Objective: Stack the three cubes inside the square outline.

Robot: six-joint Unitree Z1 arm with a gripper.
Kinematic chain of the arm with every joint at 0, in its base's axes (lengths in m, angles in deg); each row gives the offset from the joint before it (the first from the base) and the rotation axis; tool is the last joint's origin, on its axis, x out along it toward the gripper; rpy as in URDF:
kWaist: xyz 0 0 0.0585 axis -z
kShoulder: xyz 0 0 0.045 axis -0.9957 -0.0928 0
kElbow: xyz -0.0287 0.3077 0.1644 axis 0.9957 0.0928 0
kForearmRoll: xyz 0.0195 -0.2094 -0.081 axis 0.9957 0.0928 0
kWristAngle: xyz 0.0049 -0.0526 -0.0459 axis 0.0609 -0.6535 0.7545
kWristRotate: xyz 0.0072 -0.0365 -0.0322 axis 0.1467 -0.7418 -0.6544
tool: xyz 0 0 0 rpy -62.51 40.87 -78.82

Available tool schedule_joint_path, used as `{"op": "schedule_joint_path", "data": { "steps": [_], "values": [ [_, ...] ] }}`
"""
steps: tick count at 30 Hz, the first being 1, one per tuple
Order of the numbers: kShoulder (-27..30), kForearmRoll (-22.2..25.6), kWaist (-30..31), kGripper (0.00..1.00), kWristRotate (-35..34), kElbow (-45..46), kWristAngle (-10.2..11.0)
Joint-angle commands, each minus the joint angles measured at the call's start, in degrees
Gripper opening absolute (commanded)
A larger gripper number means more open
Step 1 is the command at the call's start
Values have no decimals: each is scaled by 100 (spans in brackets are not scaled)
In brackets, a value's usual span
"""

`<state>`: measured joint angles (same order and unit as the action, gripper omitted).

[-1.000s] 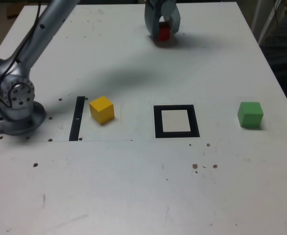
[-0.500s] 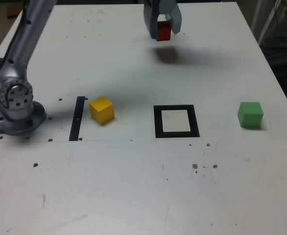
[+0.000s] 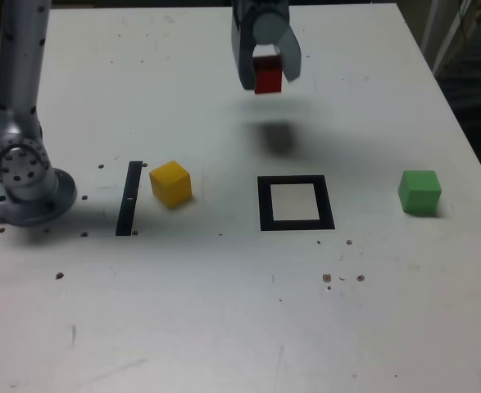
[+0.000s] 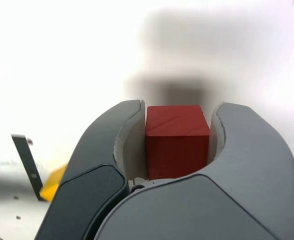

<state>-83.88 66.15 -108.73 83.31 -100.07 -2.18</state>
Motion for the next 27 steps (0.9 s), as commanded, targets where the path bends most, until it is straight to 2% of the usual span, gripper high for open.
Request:
{"op": "schedule_joint_path", "data": {
  "steps": [1, 16, 27],
  "values": [
    [104, -43, 171, 28, -108, 100, -11],
    [441, -472, 1779, 28, -1179, 880, -30],
    [483, -989, 2446, 28, -1712, 1309, -178]
  ]
}}
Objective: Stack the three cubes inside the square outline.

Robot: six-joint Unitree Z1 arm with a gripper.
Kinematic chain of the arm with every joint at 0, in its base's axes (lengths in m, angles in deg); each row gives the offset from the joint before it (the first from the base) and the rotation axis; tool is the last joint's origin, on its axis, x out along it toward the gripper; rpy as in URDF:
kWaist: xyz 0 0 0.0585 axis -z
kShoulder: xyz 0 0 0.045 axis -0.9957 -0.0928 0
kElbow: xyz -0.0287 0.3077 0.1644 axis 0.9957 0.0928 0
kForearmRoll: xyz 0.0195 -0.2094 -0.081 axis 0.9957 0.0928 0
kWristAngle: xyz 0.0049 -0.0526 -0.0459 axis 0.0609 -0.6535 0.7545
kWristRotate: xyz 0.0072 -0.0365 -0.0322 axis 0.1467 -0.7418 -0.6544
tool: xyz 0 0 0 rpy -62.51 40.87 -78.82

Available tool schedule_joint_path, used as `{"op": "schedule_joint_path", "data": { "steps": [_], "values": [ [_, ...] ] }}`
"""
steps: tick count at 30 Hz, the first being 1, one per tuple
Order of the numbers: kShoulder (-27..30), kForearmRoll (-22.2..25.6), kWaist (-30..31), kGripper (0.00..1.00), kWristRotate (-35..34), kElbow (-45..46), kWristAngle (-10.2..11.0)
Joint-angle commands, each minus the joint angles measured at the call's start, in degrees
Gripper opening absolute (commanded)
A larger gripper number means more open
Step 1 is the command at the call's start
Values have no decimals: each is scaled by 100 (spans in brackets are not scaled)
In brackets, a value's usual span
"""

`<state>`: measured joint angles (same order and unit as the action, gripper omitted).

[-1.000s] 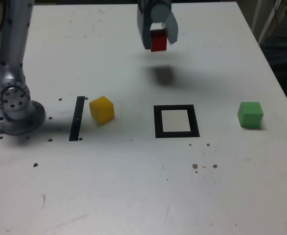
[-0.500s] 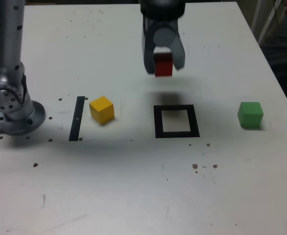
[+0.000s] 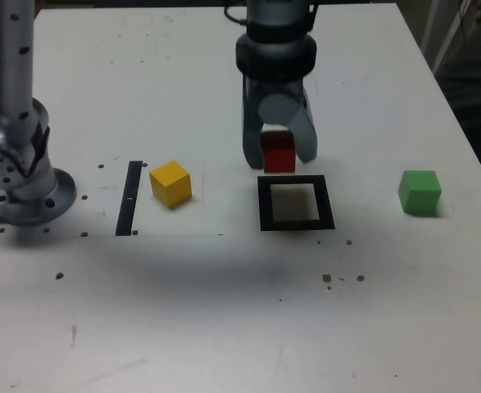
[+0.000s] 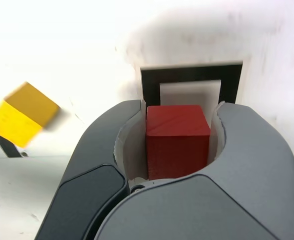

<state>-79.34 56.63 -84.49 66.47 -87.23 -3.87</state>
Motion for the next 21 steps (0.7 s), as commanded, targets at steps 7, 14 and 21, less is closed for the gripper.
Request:
{"op": "schedule_joint_path", "data": {
  "steps": [7, 14, 21],
  "values": [
    [-53, -293, 269, 28, -189, 145, -65],
    [-179, -484, 341, 28, -247, 221, -98],
    [-349, -607, 342, 28, -251, 244, -116]
  ]
}}
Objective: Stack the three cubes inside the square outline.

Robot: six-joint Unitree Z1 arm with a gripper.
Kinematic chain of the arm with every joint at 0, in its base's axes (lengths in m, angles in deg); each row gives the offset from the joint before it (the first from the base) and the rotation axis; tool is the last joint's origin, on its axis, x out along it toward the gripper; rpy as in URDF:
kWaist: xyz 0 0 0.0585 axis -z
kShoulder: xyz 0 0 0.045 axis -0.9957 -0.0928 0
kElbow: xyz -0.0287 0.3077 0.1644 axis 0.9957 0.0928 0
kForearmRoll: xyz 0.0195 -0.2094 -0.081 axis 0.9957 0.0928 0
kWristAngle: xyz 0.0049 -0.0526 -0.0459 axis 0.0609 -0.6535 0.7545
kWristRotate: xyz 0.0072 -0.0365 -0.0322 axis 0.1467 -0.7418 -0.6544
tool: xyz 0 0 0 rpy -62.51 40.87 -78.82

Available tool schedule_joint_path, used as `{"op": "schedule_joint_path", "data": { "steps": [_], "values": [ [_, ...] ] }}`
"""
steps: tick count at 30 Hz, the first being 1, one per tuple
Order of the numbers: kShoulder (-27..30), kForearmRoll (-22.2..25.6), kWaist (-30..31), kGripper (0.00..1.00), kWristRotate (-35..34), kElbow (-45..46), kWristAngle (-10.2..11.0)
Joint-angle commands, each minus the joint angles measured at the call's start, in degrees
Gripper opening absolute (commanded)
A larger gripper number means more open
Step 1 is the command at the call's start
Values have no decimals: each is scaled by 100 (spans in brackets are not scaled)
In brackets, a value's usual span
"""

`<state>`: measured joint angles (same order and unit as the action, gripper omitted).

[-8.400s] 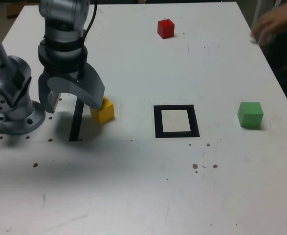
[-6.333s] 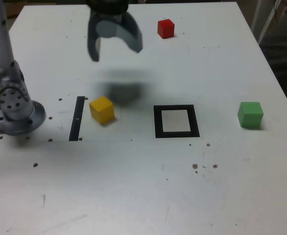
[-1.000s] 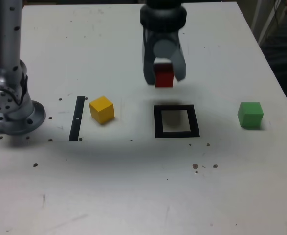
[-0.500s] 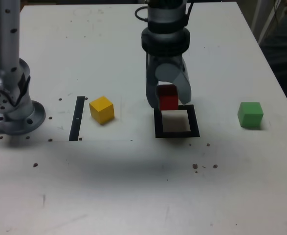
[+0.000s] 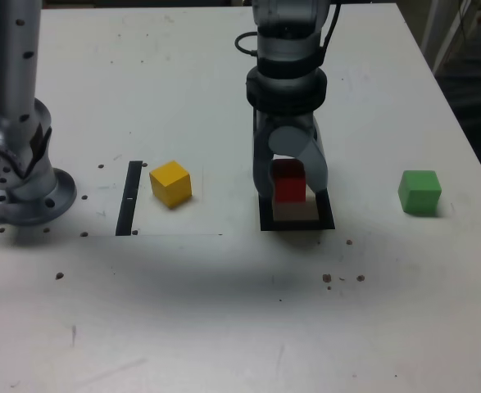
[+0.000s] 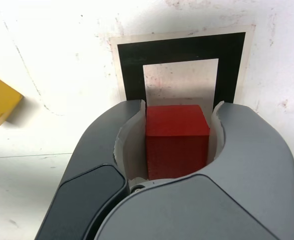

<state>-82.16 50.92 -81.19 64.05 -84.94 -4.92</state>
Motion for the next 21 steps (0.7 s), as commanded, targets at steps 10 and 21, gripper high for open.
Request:
{"op": "schedule_joint_path", "data": {
  "steps": [10, 21],
  "values": [
    [-225, -276, -24, 28, -8, 163, -1],
    [-266, -610, -107, 99, 20, 411, -4]
  ]
}}
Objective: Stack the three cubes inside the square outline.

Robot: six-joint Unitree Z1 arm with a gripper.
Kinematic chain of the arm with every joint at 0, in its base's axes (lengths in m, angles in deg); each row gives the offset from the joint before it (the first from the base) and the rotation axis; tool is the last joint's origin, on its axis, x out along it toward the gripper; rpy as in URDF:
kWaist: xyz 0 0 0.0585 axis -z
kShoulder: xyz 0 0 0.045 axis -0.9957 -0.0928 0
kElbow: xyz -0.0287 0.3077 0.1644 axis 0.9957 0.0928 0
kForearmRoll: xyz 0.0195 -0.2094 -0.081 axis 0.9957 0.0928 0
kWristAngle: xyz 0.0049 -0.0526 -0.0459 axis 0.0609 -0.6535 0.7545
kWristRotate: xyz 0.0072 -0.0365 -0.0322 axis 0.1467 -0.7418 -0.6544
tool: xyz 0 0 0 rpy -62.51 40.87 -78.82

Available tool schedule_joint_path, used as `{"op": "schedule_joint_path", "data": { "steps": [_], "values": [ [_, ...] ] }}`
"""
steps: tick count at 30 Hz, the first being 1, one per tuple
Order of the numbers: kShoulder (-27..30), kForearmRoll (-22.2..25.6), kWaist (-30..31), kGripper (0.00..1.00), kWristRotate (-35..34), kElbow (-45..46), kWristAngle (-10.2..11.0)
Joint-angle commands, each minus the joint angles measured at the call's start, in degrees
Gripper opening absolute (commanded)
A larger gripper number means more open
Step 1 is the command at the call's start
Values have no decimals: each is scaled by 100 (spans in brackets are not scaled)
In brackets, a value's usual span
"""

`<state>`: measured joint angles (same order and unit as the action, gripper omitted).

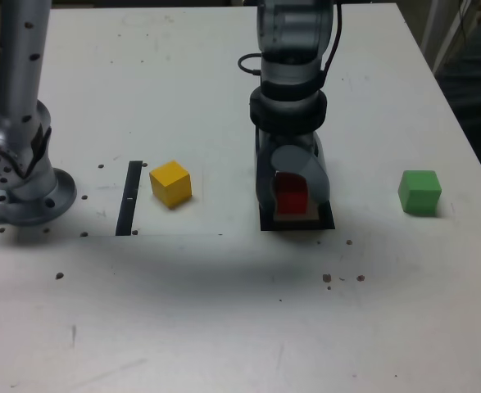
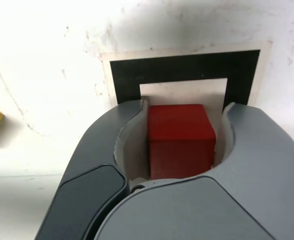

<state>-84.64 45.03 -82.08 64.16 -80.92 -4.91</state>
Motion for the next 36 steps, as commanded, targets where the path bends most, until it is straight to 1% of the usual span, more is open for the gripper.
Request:
{"op": "schedule_joint_path", "data": {
  "steps": [1, 7, 16, 21, 25, 28, 31, 36],
  "values": [
    [-10, -40, -24, 99, 9, 24, -4],
    [182, -121, -31, 99, 4, 139, 29],
    [925, -79, -31, 99, -18, 442, 291],
    [1290, 156, -31, 99, -22, 549, 428],
    [1568, 542, -31, 99, -18, 613, 565],
    [1759, 768, -31, 99, 26, 731, 625],
    [1931, 850, -31, 99, 147, 913, 643],
    [2261, 856, -31, 99, 483, 1373, 693]
  ]
}}
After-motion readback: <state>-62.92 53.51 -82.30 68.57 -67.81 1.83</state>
